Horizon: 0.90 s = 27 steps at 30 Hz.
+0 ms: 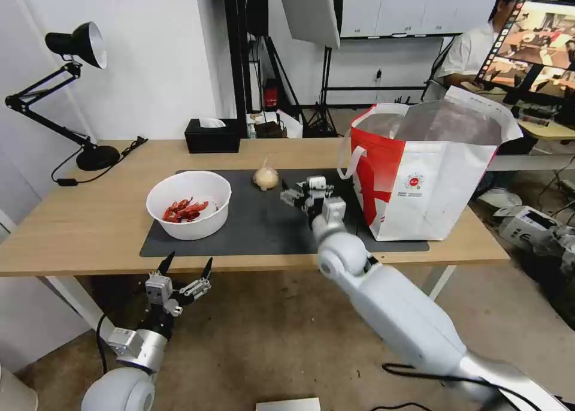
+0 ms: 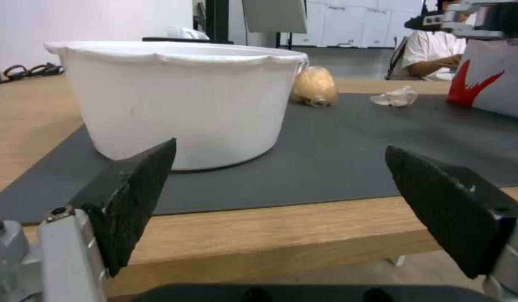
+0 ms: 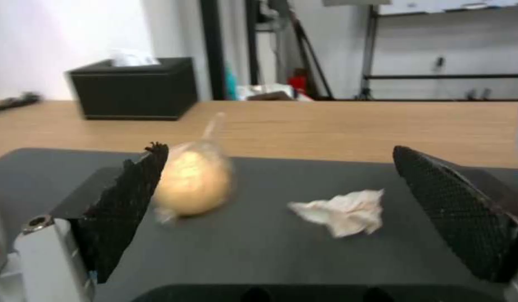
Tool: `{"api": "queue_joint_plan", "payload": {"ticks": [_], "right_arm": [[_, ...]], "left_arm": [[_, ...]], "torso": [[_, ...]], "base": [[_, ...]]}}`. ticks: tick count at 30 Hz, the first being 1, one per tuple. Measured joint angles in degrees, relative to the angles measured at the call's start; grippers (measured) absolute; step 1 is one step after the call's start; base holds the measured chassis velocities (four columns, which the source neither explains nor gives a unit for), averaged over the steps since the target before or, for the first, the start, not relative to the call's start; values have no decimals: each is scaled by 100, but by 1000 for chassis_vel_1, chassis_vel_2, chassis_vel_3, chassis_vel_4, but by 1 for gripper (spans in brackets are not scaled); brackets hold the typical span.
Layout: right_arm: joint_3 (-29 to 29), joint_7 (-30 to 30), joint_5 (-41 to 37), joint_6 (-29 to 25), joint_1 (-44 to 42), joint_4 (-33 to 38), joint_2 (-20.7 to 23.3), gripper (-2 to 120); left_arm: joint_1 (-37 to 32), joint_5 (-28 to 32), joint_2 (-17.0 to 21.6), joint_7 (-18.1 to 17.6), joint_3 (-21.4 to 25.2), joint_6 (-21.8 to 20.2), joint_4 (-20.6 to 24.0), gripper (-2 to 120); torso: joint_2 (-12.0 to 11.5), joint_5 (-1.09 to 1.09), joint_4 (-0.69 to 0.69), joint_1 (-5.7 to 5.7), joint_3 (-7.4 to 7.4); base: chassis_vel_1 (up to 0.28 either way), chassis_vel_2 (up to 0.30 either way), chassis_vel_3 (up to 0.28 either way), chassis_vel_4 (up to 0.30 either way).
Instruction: Pick up the trash from the table and place it into the takeout bag.
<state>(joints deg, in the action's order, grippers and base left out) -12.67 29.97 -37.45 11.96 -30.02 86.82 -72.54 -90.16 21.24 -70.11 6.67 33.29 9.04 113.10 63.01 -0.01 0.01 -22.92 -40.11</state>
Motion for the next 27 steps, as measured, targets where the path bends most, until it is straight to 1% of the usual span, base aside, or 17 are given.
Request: {"api": "queue_joint_plan", "payload": {"ticks": [1, 4, 7, 8, 11, 12, 15, 16, 19, 24, 27], "right_arm": [[0, 99, -69, 69, 134, -144, -61, 100], [2, 191, -139, 130, 269, -280, -117, 100], [32, 559, -424, 408, 681, -795, -328, 100], [32, 559, -424, 408, 681, -795, -328, 100], [112, 770, -487, 575, 903, -1286, -545, 100], [112, 770, -487, 575, 903, -1286, -545, 100], [141, 874, -489, 670, 1104, -1742, -712, 100], [141, 874, -489, 670, 1104, -1742, -712, 100], [86, 901, -537, 778, 1277, -2031, -754, 100], [73, 905, -627, 928, 1386, -2182, -781, 100], [73, 854, -689, 1126, 1463, -2321, -807, 100]], "left_arm": [[1, 0, -6, 0, -12, 0, -6, 100], [3, 0, -10, 0, -22, 0, -16, 100], [16, -1, 7, 1, -64, 0, -40, 100], [16, -1, 7, 1, -64, 0, -40, 100], [30, 2, 44, 0, -79, 0, -41, 100], [30, 2, 44, 0, -79, 0, -41, 100], [19, 6, 50, -1, -73, 0, -46, 100], [19, 6, 50, -1, -73, 0, -46, 100], [0, 6, 57, 0, -67, 2, -55, 100], [1, 6, 52, 0, -63, 4, -62, 100], [3, 6, 35, 0, -73, 8, -69, 100]], "torso": [[0, 0, -1, 0, 0], [0, 1, -1, 0, 0], [0, 0, 0, 0, 0], [0, 0, 0, 0, 0], [0, 1, -1, 0, 0], [0, 1, -1, 0, 0], [0, 1, 0, 0, 0], [0, 1, 0, 0, 0], [0, 1, 0, 0, 0], [1, 0, -1, 0, 0], [1, 0, 0, 0, 0]], "base": [[0, 0, 0, 0], [0, 0, 0, 0], [0, 0, 0, 0], [0, 0, 0, 0], [0, 0, 0, 0], [0, 0, 0, 0], [0, 0, 0, 0], [0, 0, 0, 0], [0, 0, 0, 0], [0, 0, 0, 0], [0, 0, 0, 0]]}}
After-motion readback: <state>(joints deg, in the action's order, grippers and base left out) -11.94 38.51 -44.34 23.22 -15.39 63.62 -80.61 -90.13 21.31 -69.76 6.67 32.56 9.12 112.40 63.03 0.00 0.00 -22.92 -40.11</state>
